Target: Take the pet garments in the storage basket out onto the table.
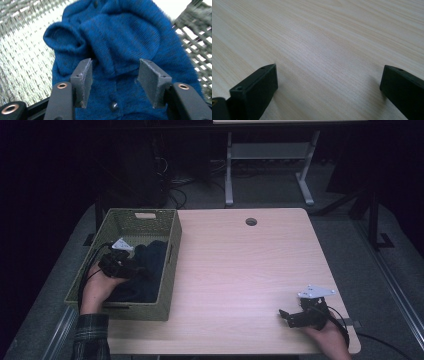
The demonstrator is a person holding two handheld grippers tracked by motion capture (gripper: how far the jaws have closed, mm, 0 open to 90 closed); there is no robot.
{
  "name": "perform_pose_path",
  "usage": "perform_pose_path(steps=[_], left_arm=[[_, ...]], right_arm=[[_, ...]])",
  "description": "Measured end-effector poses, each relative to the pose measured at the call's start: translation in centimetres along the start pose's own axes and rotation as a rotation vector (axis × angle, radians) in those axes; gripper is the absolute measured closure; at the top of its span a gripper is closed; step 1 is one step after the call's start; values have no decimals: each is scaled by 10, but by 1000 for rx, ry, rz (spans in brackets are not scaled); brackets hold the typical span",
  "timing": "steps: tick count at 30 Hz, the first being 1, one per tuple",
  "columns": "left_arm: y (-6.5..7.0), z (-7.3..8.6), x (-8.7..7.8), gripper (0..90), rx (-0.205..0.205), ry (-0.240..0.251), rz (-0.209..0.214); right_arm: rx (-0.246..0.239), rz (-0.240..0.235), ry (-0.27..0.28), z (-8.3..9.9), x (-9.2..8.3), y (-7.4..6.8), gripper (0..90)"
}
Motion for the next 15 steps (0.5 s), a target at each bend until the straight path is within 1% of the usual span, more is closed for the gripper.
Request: perform_pose_path(steps=[4,6,7,9,10,12,13,14,15], left_arm=[[-2,3,9,459,6,-56,-4],[-2,4,15,462,9,-83,2],[-2,4,15,463,9,-83,2],[-2,6,23,466,10,-116,12],[-2,6,23,466,10,-116,12],[-2,6,27,466,9,-135,9],[-2,6,29,477,6,-142,11],[-1,6,33,487,10,-160,8],[-1,6,33,496,10,-160,8]], right_arm=[[0,0,0,0,0,0,11],[0,0,0,0,0,0,11],[0,0,0,0,0,0,11],[0,0,0,0,0,0,11],[0,0,0,0,0,0,11],[0,0,0,0,0,0,11],[0,0,0,0,0,0,11],[0,0,0,0,0,0,11],[0,0,0,0,0,0,11]])
Point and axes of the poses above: each handheld gripper's, and its own axes: x roughly forward along the jaws, z roughly out of its underside, y roughly to its right, the point moved 2 cm from there along x, roughly forward along the jaws, and after that the axes turned 10 degrees about -y, right-handed, at the moved point
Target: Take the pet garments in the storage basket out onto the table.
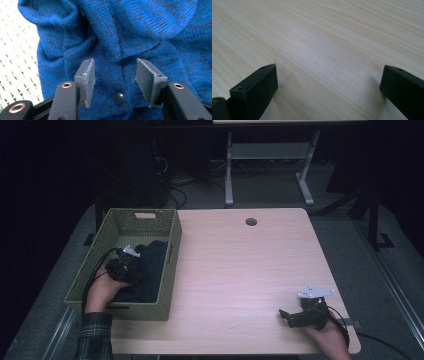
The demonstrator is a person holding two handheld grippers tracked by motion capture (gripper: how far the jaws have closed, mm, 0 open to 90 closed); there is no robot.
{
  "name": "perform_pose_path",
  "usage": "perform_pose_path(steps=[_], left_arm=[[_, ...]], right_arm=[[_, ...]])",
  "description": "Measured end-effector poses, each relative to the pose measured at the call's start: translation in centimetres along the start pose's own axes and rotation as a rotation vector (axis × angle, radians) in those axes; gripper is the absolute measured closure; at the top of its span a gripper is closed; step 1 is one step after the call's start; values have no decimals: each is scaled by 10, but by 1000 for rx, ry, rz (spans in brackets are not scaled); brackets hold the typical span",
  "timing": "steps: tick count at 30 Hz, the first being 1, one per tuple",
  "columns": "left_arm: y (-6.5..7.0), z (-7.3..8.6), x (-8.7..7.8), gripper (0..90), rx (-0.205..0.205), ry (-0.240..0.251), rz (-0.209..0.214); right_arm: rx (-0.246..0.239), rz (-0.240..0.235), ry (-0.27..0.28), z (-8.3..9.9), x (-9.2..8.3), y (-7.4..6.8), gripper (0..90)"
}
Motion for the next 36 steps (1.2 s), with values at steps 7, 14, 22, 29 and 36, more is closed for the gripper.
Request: perform_pose_path(steps=[7,14,22,29,36], left_arm=[[2,-2,10,562,-1,-58,-7],[0,-1,13,748,-24,-90,24],[-2,0,7,845,-67,-76,44],[-9,3,-9,853,-126,29,51],[-17,8,-29,856,-181,154,60]], right_arm=[[0,0,0,0,0,0,11],[0,0,0,0,0,0,11],[0,0,0,0,0,0,11],[0,0,0,0,0,0,11],[0,0,0,0,0,0,11]])
Point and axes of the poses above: each handheld gripper's, and its own axes: x roughly forward along the jaws, z roughly out of its underside, y roughly to its right, the point moved 2 cm from there along x, roughly forward along the jaws, and after that the axes turned 10 degrees about -y, right-handed, at the moved point
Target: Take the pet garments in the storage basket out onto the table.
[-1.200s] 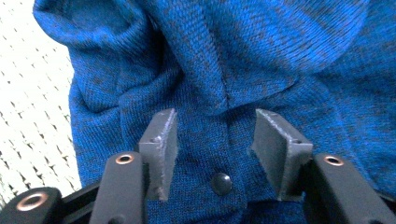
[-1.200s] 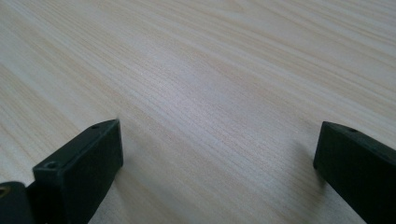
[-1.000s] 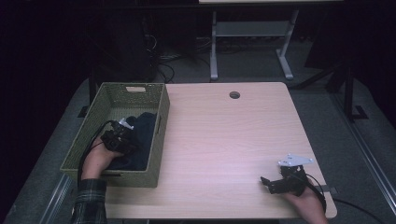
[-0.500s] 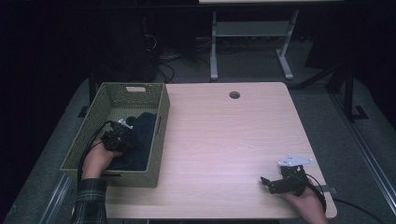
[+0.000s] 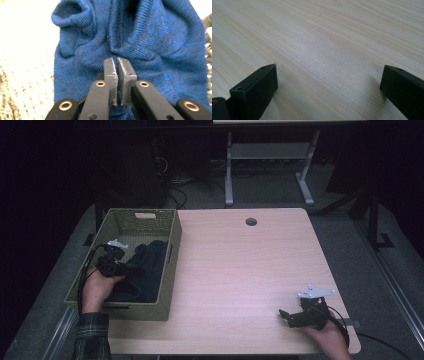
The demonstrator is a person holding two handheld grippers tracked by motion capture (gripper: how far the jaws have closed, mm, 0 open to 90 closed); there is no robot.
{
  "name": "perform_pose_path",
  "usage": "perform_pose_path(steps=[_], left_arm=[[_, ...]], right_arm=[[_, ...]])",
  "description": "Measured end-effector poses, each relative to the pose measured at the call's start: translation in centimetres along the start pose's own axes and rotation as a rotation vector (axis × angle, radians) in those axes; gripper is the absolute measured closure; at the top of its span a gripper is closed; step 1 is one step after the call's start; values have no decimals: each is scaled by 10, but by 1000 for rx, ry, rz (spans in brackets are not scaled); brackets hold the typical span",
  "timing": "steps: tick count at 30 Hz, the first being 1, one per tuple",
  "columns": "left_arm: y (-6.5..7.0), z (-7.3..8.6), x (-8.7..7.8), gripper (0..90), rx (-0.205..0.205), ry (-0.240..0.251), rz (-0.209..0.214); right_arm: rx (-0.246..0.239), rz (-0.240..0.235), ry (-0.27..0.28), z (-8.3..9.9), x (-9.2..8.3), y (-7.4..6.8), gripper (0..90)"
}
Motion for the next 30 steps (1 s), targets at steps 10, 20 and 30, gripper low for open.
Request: perform_pose_path(steps=[10,20,30], left_arm=[[-3,-1,-29,860,-58,193,28],[8,-12,-59,862,-46,341,53],[17,-23,-85,864,-22,436,87]], right_arm=[[0,0,0,0,0,0,11],[0,0,0,0,0,0,11],[0,0,0,0,0,0,11]])
Point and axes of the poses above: each handheld gripper's, and its own axes: x roughly forward along the jaws, z roughly out of its underside, y roughly to its right, the point moved 2 cm from there along x, roughly forward along the jaws, and after that the axes turned 10 degrees about -y, right-handed, at the moved point
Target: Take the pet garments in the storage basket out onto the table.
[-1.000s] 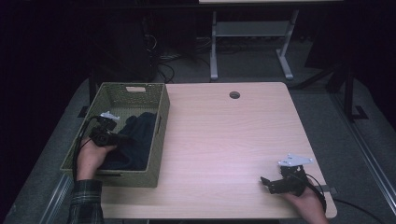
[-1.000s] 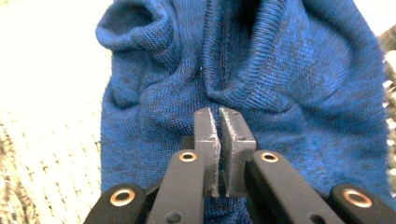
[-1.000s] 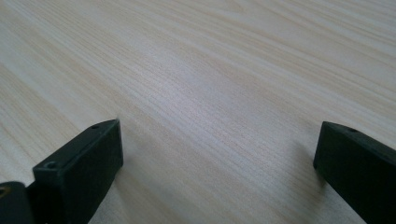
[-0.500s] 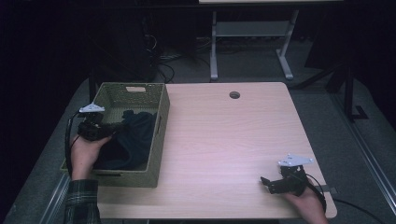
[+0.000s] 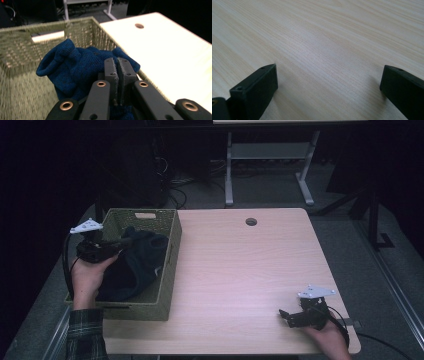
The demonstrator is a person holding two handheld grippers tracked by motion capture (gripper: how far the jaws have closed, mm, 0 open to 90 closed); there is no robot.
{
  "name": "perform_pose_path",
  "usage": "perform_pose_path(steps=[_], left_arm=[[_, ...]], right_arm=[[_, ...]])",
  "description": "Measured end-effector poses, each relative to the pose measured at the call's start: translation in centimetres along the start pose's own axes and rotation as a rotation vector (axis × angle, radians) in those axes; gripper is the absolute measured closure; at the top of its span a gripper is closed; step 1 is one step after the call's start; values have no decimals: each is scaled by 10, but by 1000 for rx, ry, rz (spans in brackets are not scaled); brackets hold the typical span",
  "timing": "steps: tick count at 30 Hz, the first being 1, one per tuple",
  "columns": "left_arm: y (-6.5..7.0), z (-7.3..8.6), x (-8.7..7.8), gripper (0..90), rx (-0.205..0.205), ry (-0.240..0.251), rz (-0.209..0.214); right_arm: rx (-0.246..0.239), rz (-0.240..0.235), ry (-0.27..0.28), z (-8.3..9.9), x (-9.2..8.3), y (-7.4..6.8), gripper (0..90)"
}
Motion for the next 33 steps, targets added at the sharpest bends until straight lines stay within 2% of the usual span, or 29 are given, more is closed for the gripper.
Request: perform_pose_path(steps=[5,9,10,14,20,23,28,29,33], left_arm=[[5,-12,-9,864,9,35,10],[14,-29,-21,864,35,76,23],[14,-29,-21,865,35,76,23],[25,-48,-29,865,73,104,19],[38,-65,-36,866,99,138,24],[47,-76,-41,866,120,162,42],[57,-84,-41,866,146,175,62],[63,-87,-38,866,152,180,80],[74,-91,-31,866,164,189,105]], right_arm=[[0,0,0,0,0,0,11],[1,0,0,0,0,0,11],[1,0,0,0,0,0,11],[1,0,0,0,0,0,11],[0,0,0,0,0,0,11],[0,0,0,0,0,0,11],[0,0,0,0,0,0,12],[0,0,0,0,0,0,11],[-1,0,1,0,0,0,11]])
Point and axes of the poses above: each handheld gripper's, and its own axes: x roughly forward along the jaws, z roughly out of its underside, y roughly to its right, the point moved 2 cm from there along x, roughly forward along the jaws, and after that the axes turned 10 degrees about -y, right-handed, at the moved point
